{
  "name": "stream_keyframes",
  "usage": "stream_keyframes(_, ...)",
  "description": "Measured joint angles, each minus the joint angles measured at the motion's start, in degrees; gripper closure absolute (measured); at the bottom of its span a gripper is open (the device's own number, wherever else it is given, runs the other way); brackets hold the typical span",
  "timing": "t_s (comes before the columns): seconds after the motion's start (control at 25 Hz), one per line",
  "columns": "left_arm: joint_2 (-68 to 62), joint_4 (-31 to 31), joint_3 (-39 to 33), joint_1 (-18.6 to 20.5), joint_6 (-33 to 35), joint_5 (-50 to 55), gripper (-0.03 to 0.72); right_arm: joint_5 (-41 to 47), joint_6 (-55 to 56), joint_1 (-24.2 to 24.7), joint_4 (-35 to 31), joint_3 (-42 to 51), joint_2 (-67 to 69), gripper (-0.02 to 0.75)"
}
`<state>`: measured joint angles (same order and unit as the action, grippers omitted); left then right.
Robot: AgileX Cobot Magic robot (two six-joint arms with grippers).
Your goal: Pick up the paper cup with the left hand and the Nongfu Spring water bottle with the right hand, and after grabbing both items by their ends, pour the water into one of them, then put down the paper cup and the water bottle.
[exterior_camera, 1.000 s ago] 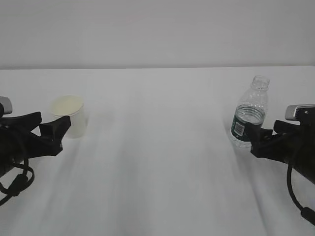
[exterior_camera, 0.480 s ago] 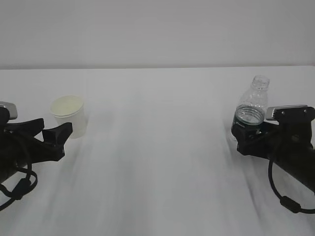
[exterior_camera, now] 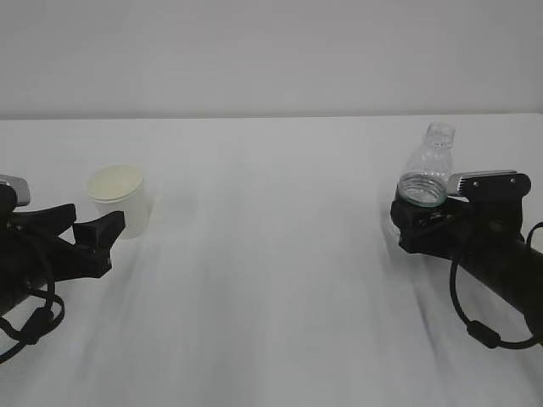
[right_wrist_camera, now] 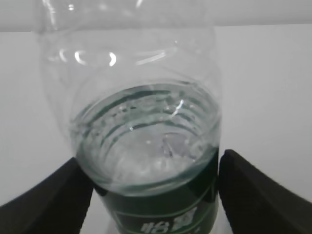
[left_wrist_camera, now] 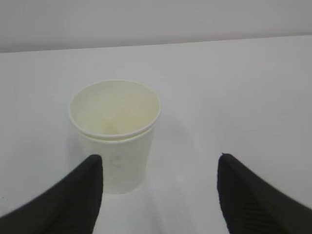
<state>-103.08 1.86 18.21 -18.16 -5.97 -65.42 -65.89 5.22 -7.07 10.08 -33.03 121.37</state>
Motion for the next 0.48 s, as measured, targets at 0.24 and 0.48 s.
stream_keyframes(0.24,0.0,0.0,0.0,0.0,0.1,0.0,0.165,0.0,0.0,0.0,0.0,-2.1,1.0,0.148)
stream_keyframes(0.48,0.0,0.0,0.0,0.0,0.1,0.0,0.165,0.0,-0.4,0.0,0.0,-2.3,1.3,0.071)
